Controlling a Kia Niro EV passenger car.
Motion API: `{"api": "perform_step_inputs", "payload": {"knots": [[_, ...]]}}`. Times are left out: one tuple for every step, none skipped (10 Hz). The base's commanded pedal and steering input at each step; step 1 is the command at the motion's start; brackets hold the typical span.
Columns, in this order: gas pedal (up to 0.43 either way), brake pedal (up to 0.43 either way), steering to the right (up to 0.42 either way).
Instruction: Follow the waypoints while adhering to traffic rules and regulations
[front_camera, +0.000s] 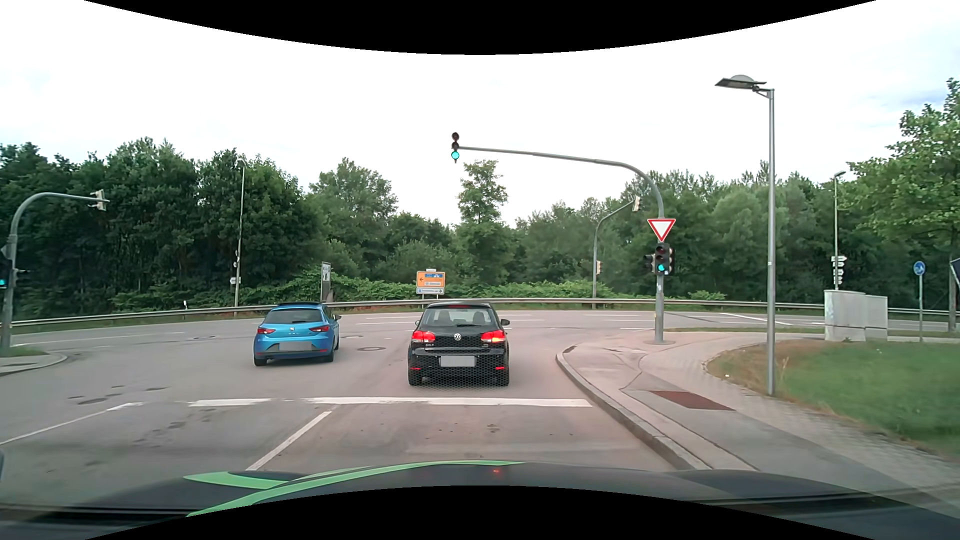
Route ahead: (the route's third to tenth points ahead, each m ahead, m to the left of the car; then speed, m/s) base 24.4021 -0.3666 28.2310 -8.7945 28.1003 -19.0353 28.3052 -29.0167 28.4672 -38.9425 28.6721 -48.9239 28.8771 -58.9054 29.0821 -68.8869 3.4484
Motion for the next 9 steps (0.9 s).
{"api": "perform_step_inputs", "payload": {"knots": [[0.177,0.0,-0.008],[0.169,0.0,-0.007],[0.169,0.0,-0.005],[0.15,0.0,-0.003],[0.138,0.0,-0.003],[0.138,0.0,-0.004],[0.13,0.0,-0.004],[0.118,0.0,-0.004],[0.087,0.0,-0.004]]}}
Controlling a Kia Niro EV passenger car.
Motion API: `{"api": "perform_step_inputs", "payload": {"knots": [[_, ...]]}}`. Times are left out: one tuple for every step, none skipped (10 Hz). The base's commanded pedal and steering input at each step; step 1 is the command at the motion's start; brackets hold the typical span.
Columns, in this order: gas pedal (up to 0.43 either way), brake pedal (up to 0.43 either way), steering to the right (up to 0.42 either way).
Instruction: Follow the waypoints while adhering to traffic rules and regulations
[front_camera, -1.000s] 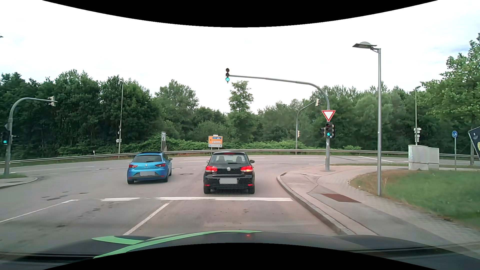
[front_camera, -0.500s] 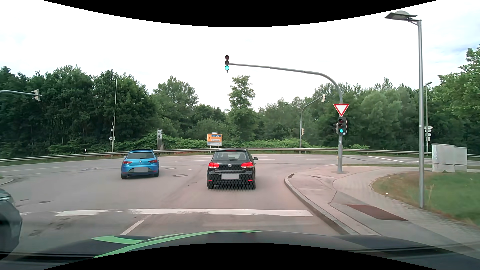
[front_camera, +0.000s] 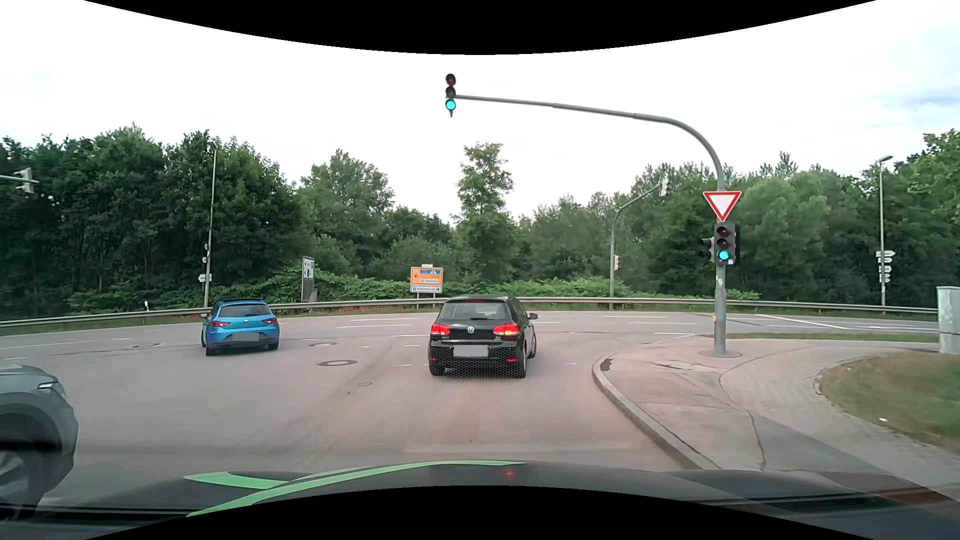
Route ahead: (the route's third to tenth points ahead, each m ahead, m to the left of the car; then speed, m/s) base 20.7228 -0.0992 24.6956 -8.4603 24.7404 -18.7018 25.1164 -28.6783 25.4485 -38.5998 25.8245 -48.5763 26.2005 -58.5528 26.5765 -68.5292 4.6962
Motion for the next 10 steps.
{"api": "perform_step_inputs", "payload": {"knots": [[0.067,0.0,-0.004],[0.039,0.0,-0.004],[0.0,0.0,-0.004],[0.0,0.0,-0.003],[0.0,0.0,0.0],[0.0,0.0,0.0],[0.0,0.0,0.004],[0.0,0.0,0.015],[0.0,0.0,0.025],[0.0,0.0,0.038]]}}
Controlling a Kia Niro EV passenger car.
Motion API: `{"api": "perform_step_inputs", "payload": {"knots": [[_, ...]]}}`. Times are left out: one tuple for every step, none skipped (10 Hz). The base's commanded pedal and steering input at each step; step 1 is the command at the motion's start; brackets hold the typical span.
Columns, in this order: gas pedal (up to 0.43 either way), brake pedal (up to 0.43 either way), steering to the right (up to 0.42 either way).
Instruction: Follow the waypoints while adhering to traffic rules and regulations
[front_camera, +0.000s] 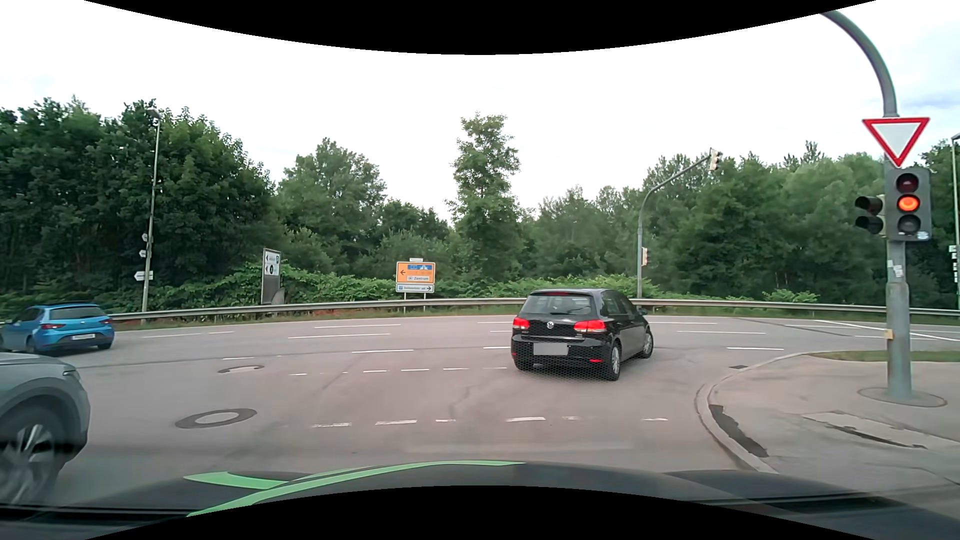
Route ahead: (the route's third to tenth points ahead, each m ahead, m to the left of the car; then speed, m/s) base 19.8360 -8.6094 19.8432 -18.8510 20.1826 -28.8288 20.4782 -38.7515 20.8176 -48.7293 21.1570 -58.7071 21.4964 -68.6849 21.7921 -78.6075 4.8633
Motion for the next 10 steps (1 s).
{"api": "perform_step_inputs", "payload": {"knots": [[0.0,0.0,0.048],[0.0,0.0,0.059],[0.0,0.0,0.076],[0.0,0.0,0.103],[0.008,0.0,0.131],[0.028,0.0,0.156],[0.047,0.0,0.185],[0.059,0.0,0.208],[0.067,0.0,0.236],[0.067,0.0,0.259]]}}
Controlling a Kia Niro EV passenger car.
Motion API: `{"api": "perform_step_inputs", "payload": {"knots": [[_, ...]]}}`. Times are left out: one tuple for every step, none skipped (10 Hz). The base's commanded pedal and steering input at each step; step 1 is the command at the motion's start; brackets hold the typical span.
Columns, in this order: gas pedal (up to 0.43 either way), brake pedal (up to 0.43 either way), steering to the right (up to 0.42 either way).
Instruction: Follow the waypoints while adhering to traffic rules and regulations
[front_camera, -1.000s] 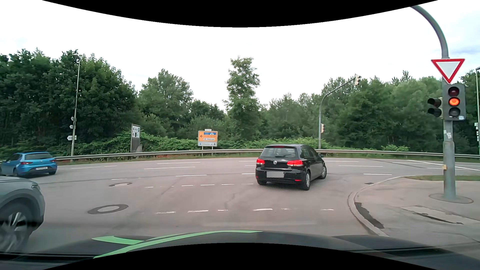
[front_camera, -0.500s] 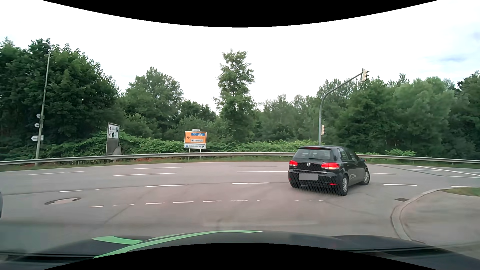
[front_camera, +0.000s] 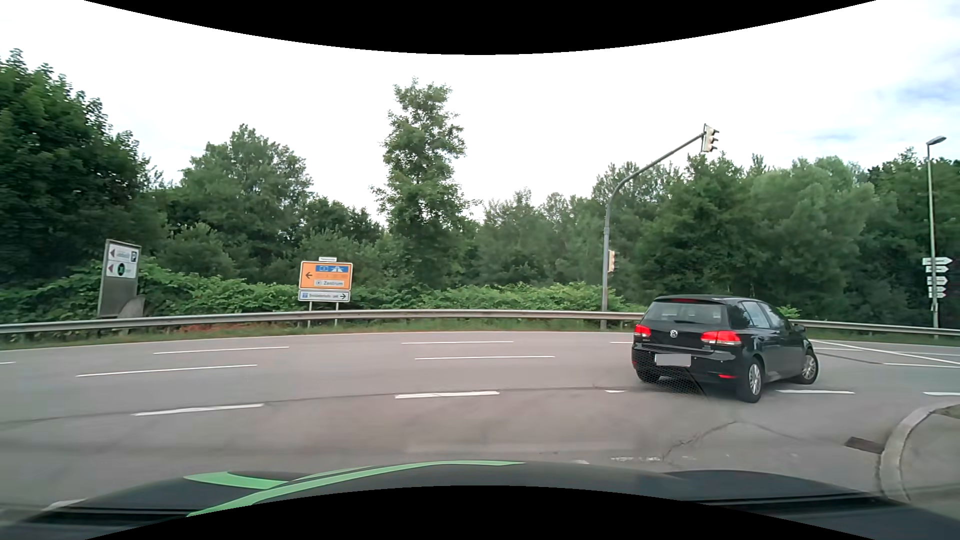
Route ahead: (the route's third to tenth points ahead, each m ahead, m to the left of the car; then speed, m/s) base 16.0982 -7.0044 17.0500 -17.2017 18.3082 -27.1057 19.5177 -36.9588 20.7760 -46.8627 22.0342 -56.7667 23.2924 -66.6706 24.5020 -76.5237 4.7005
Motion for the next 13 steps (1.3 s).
{"api": "perform_step_inputs", "payload": {"knots": [[0.067,0.0,0.28],[0.067,0.0,0.295],[0.067,0.0,0.306],[0.067,0.0,0.326],[0.067,0.0,0.35],[0.067,0.0,0.373],[0.067,0.0,0.386],[0.067,0.0,0.396],[0.067,0.0,0.408],[0.067,0.0,0.421],[0.059,0.0,0.438],[0.059,0.0,0.449],[0.059,0.0,0.452]]}}
